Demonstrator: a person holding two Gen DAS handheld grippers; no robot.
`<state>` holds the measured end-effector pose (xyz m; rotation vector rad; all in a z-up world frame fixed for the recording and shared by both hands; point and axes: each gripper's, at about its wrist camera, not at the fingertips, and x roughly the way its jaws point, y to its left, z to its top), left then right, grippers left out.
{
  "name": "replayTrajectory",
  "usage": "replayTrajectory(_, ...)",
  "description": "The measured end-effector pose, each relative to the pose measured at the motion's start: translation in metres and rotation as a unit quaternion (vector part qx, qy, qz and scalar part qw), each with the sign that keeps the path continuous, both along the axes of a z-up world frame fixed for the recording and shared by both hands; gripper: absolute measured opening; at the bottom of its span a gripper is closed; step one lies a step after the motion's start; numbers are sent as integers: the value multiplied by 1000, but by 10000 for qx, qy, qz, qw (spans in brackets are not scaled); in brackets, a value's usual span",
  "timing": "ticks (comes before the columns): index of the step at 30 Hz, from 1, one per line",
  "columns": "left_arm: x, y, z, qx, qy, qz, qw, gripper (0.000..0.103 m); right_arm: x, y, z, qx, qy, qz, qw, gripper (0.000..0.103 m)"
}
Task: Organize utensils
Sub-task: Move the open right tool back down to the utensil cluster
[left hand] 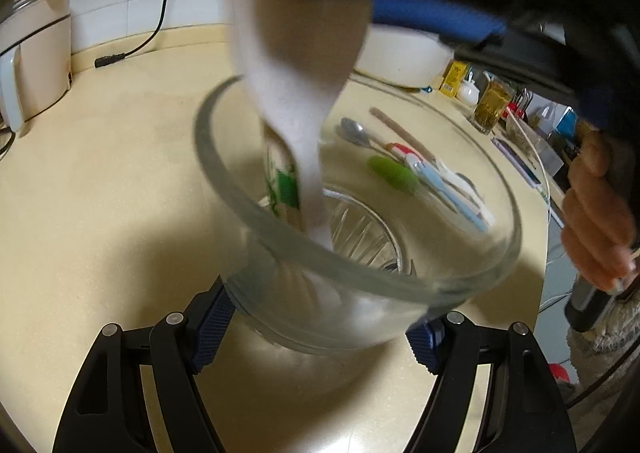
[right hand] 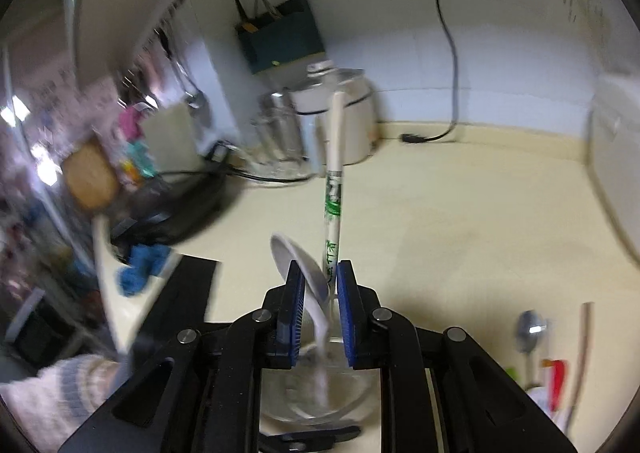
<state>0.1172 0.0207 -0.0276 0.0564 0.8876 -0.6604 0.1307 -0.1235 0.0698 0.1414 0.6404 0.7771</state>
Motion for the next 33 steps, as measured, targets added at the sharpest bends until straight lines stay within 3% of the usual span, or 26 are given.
replayTrajectory(4,0,-2,-1,80,-16,-4,10000,79,1,5,1,233,185,475,9984,20)
replayTrajectory(7,0,-3,-1,93,-15,7,10000,79,4,8,2,190,239,475,9984,21)
replayTrajectory(11,1,-4,-1,137,-19,6,9999,79,4,-1,2,113,245,58,9996,21)
replayTrajectory(15,3,-9,-2,143,1,5,9999,79,-4,-18,6,354,128,-162,9992,21)
replayTrajectory(19,3,-8,-2,144,-2,4,9999,79,-17,-39,16,578,-279,-536,9965,21)
replayTrajectory(21,4,-8,-2,147,-1,3,9999,79,-25,-49,18,401,-633,-957,9926,21)
replayTrajectory(23,3,-8,-2,148,-3,3,9999,79,-32,-53,16,-82,-1004,-1480,9838,21)
replayTrajectory(29,4,-12,-5,217,-23,11,9998,79,-29,-64,-8,-852,-1268,-2271,9618,21)
replayTrajectory(33,3,-15,-5,258,-33,17,9997,79,-25,-76,-24,-976,-1268,-2658,9507,21)
